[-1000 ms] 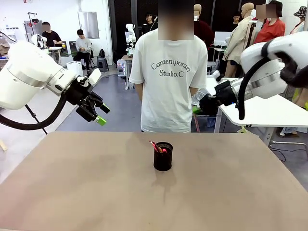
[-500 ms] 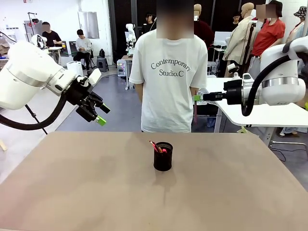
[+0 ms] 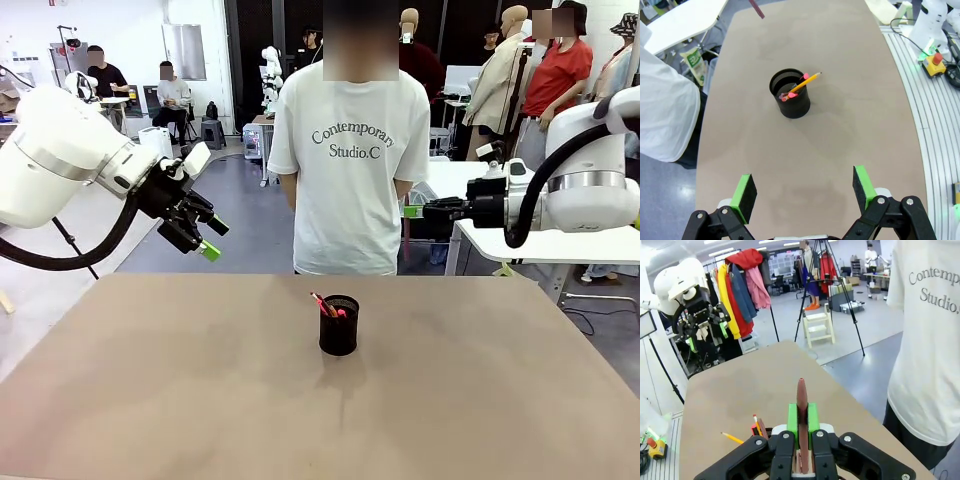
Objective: Place the pens into the pen holder.
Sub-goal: Pick up a writing instrument from the table and place it into the Pen holder.
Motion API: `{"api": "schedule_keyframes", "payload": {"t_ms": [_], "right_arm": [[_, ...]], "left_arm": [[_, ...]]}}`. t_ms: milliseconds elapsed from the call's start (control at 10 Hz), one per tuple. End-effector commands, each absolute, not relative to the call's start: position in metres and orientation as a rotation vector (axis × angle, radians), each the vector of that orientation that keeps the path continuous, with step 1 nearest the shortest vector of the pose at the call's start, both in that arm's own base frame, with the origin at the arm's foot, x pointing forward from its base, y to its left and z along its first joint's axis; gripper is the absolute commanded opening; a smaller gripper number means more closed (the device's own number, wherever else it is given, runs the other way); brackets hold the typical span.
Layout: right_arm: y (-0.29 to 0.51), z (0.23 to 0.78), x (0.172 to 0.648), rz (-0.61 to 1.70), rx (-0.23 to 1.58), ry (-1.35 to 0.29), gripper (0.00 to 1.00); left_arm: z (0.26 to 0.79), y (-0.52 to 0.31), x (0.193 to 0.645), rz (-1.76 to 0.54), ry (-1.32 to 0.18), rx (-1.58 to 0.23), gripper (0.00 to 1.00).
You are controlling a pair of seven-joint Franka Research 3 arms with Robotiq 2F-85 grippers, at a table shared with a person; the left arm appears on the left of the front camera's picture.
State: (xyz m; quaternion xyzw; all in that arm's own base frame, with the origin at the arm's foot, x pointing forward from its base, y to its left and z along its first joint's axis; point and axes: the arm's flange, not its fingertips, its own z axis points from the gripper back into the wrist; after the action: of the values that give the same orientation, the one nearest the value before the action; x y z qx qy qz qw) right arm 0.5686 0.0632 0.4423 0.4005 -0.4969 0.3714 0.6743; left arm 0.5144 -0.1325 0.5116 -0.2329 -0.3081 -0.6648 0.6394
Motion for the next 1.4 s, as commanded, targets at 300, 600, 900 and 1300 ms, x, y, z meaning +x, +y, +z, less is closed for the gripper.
{"api": "schedule_keyframes", "payload": {"t_ms": [300,600,900,1300], "right_arm": [[0.064,0.450,0.570,0.843,0.913,-1.140,0.00],[0.064,0.450,0.570,0.843,0.913,-1.140,0.00],[0.062,0.446,0.569,0.840,0.902,-1.126,0.00],[0.111,0.417,0.561,0.941,1.057,-1.164,0.00]], "left_arm": [[0.513,-0.130,0.513,-1.518,-0.702,-0.537,1.00],[0.513,-0.130,0.513,-1.518,-0.702,-0.537,1.00],[0.513,-0.130,0.513,-1.518,-0.702,-0.537,1.00],[0.513,-0.130,0.513,-1.518,-0.702,-0.537,1.00]]}}
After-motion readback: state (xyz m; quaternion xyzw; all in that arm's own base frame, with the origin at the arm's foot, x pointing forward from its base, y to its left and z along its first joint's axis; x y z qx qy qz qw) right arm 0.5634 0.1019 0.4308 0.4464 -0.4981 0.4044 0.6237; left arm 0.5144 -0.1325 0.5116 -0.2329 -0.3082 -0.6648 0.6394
